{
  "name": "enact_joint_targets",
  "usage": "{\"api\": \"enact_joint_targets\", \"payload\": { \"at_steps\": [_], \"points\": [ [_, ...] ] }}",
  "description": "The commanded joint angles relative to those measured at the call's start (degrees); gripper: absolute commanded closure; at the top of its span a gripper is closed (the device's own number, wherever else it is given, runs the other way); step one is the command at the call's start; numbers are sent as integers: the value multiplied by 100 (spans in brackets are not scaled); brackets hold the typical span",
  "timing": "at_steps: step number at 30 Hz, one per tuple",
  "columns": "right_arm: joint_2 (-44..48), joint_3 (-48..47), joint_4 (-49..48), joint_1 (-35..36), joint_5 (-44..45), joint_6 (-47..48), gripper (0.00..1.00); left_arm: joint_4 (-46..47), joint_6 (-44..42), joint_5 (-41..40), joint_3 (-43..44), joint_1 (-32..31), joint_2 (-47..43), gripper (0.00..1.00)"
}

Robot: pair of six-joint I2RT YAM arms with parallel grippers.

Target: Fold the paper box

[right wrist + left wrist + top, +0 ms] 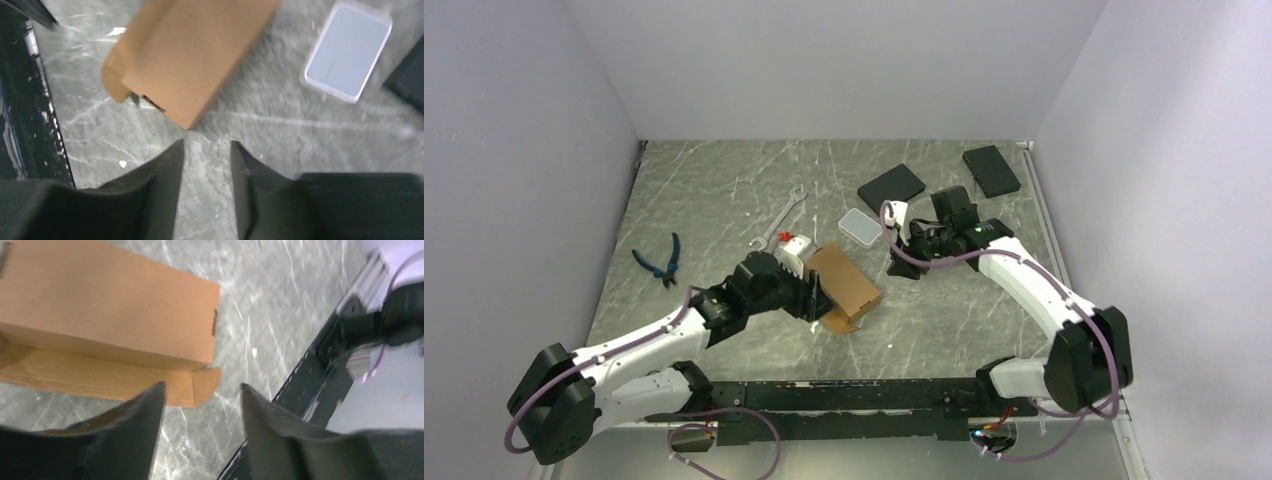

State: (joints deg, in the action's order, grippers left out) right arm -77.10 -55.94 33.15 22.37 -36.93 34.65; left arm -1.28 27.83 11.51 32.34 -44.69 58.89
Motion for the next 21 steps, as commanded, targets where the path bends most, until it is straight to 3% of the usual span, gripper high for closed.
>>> {"api": "enact_joint_targets", "payload": {
  "at_steps": [1, 3, 6, 11, 13, 18, 21],
  "points": [
    [564, 262, 231, 48, -1492, 1405, 48, 1326, -691, 731, -546, -445, -43, 28],
    [605, 429, 247, 47, -1686, 1784, 42, 1763, -737, 472, -732, -631, -45, 19],
    [469, 438, 347, 48, -1678, 2039, 41, 2060, -534, 60, -977, -644, -96, 1],
    [413, 408, 246, 42, -1564, 1864, 41, 2330, -599, 20, -1277, -645, -289, 1],
    [383, 389, 236, 48, -1515, 1848, 42, 2376, -871, 90, -1294, -790, -260, 6],
    [295, 347, 238, 48, -1450, 1768, 42, 2672, -2203, -1029, -1318, -2086, 148, 16],
    [287, 356, 224, 48, -1443, 1744, 42, 3098, -2702, -1720, -1436, -2548, 490, 20]
  ]
}}
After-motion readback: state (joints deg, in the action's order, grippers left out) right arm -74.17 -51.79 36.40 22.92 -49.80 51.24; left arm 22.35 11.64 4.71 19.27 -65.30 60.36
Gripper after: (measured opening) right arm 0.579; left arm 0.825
